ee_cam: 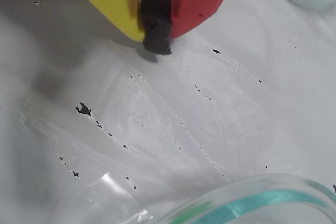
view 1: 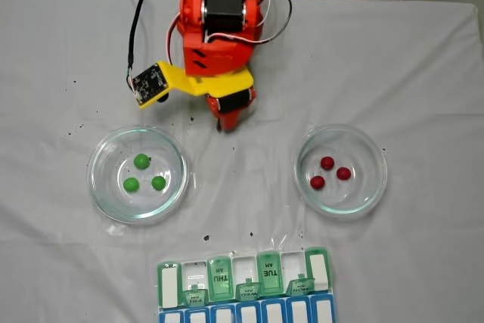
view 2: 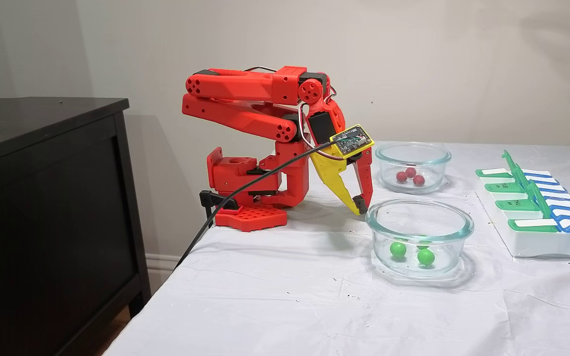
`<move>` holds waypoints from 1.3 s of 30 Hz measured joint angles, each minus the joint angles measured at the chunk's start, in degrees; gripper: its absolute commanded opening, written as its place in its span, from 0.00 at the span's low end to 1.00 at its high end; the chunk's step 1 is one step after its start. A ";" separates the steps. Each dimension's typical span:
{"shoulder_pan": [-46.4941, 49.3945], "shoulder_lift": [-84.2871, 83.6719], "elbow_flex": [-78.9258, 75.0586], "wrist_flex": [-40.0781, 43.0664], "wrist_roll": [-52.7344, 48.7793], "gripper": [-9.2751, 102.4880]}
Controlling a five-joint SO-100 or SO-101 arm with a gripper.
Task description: Sort medicines into box.
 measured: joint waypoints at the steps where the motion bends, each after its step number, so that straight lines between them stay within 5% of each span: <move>1: 0.00 0.00 0.00 0.00 0.00 0.08; 8: -13.10 0.00 0.00 0.00 4.31 0.08; 39: -19.34 0.00 0.00 0.00 1.05 0.08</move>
